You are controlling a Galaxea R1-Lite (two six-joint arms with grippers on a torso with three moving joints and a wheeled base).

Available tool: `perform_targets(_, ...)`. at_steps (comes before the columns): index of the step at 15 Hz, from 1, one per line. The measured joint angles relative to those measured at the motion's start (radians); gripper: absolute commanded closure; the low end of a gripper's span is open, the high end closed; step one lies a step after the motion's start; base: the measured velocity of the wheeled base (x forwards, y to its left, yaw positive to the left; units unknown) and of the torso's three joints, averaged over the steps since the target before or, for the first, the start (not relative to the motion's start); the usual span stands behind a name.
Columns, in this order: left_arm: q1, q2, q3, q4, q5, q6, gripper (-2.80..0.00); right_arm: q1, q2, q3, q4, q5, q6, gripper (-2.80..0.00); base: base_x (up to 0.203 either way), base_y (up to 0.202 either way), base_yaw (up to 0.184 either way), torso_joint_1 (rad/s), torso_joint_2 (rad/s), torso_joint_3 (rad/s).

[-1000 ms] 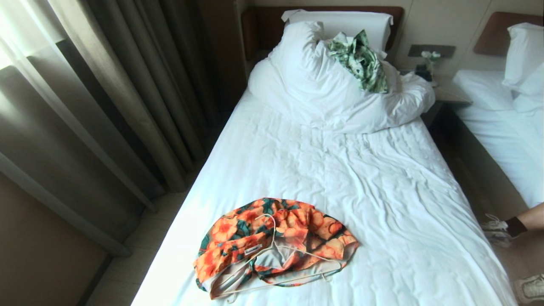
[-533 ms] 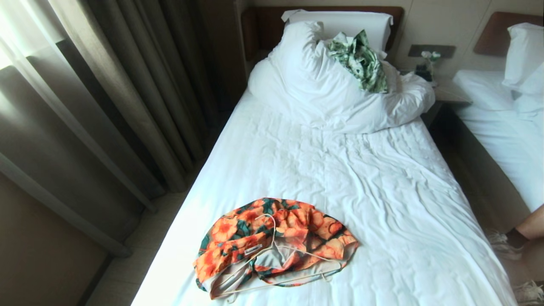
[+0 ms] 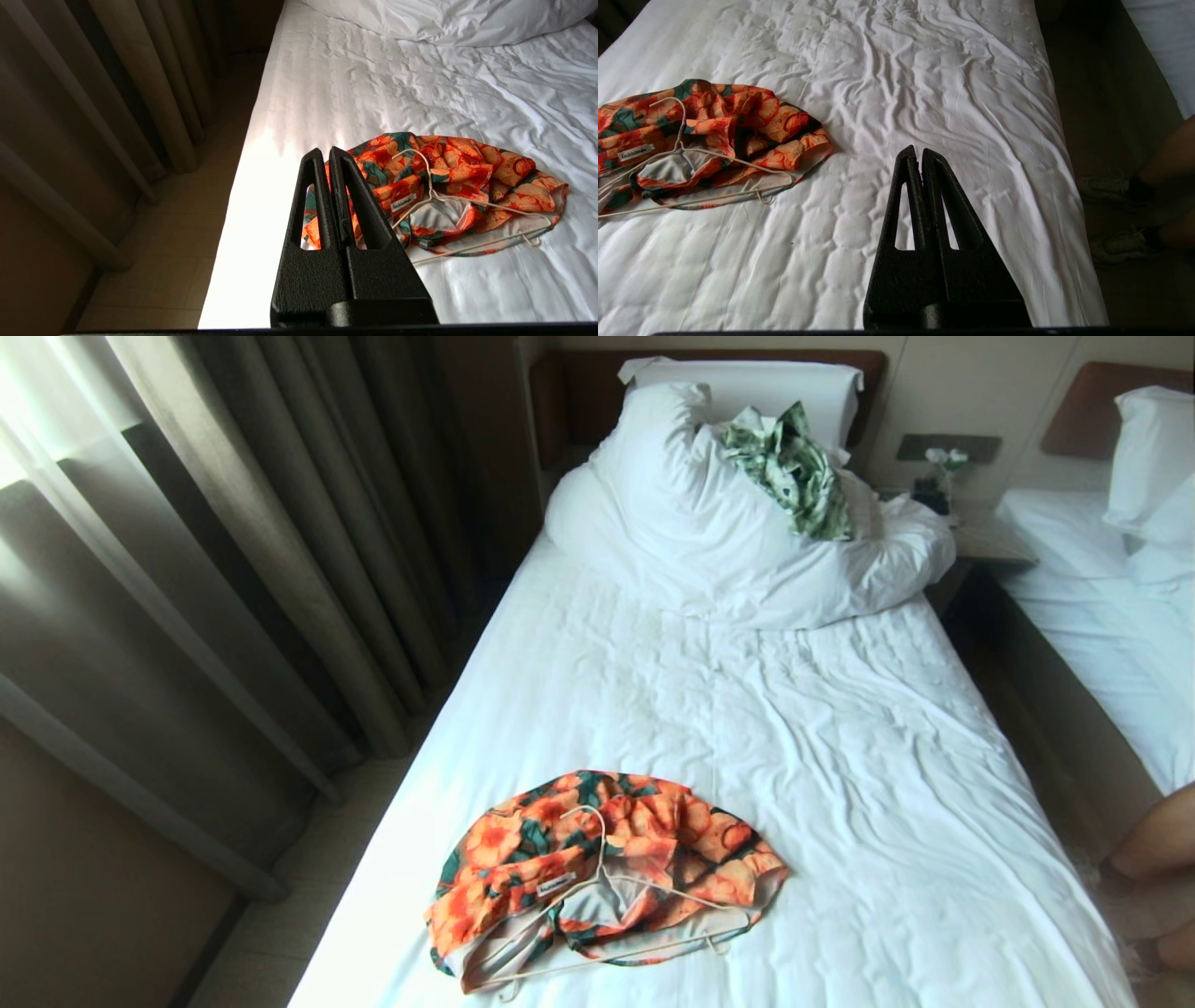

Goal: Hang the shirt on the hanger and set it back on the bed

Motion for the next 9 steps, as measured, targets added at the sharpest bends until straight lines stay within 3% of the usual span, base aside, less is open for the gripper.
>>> perform_targets(9,0.000,0.000,0.000,0.000,0.000,0.000,0.00,0.000,0.000,-0.001,0.000,0.000,0.000,0.00,0.000,0.000,0.000,0.000,0.00,0.000)
